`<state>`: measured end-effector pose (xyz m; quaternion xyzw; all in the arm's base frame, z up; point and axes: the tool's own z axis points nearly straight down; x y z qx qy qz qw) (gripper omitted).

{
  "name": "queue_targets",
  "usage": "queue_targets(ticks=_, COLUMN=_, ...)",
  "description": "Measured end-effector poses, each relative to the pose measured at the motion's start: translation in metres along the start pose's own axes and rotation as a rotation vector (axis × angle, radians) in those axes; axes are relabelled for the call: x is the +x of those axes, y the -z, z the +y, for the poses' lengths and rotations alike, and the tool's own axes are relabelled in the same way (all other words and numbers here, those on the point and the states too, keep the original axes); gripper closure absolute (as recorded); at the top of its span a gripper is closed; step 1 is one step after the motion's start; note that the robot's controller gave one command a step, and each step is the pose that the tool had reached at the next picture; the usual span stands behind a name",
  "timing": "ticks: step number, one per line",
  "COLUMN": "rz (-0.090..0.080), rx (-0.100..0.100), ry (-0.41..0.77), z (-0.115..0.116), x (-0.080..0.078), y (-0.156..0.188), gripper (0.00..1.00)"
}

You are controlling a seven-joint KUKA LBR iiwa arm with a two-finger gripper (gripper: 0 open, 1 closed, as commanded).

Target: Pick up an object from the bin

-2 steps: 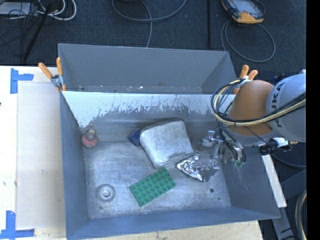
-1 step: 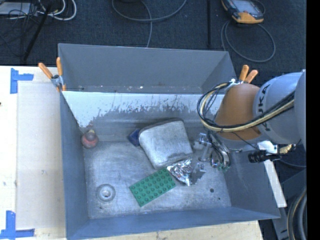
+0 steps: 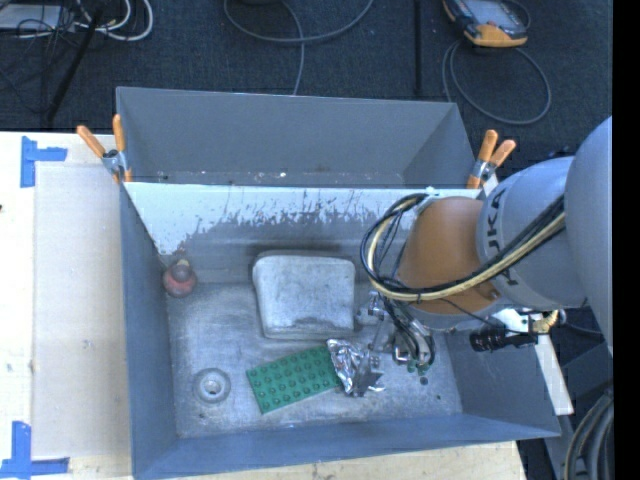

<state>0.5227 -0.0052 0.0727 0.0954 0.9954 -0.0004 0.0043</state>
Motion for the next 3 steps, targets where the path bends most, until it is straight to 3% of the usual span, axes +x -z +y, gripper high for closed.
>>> queue_targets(ticks=1, rz=-0.001, rx=-0.002, ry=0.175, z=-0.016, x=0.024, y=-0.001, gripper=0.0)
queue_targets(ticks=2, rz=0.015, rx=-0.001, ry=0.179, z=-0.016, x=0.027, y=0.0, gripper=1.0)
queue_targets(ticks=3, rz=0.0, rx=-0.001, ry=0.401, z=-0.023, x=0.017, y=0.164, gripper=1.0)
